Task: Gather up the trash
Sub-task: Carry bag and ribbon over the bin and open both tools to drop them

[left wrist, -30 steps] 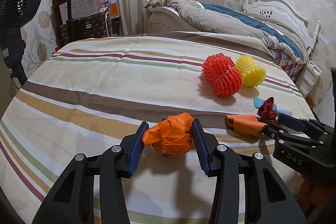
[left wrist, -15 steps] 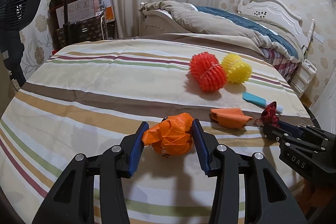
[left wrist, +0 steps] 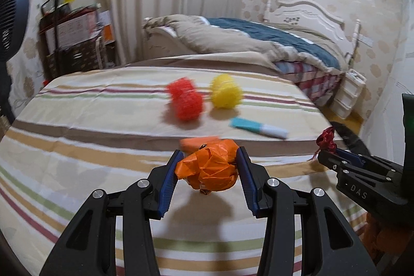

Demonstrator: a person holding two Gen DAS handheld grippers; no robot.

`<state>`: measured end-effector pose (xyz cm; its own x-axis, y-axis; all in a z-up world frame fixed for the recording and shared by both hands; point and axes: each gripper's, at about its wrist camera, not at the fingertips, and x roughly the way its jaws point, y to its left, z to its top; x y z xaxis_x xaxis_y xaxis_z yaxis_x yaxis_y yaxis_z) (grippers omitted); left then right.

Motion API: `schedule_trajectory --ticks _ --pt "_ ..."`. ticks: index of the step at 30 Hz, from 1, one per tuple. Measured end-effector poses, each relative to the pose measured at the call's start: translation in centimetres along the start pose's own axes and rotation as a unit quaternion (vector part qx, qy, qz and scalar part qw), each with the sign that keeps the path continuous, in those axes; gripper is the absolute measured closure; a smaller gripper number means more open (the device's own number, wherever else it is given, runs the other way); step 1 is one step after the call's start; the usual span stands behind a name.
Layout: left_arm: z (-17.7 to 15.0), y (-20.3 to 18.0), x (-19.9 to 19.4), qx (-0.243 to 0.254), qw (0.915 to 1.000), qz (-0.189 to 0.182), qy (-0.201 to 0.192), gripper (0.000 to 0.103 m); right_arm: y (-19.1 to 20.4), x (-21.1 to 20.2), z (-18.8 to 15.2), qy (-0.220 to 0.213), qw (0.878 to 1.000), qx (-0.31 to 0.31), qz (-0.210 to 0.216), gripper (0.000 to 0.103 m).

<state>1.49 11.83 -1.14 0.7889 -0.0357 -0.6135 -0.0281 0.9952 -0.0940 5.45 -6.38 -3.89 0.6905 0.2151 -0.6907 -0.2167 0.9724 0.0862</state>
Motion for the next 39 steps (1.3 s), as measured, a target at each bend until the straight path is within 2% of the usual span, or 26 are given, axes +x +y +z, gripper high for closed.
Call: schedule_trajectory --ticks 10,17,20,30,39 --pt "1.9 -10.6 2.2 0.057 0.9956 -0.072 -0.017 0.058 -8.9 -2.4 0.4 -0.036 0.995 0.059 -0.067 0.074" --pt "2.8 -17.3 5.1 0.094 0.9899 -0.105 -0.011 0.058 -14.8 -2.2 0.6 -0.042 0.989 0.093 -0.107 0.074" --pt "3.1 -19.1 6.3 0.096 0.9883 -0.118 0.0 0.058 -17.4 -1.7 0.6 -0.039 0.986 0.108 -0.122 0.074" --pt "3.3 -24.7 9.8 0.132 0.9839 -0.12 0.018 0.058 -22.2 -0.2 0.7 -0.025 0.98 0.131 -0.145 0.074" --pt "2.9 -26.4 11.6 0.144 0.9826 -0.111 0.036 0.058 -23.6 1.1 0.6 -0.013 0.979 0.141 -0.146 0.073"
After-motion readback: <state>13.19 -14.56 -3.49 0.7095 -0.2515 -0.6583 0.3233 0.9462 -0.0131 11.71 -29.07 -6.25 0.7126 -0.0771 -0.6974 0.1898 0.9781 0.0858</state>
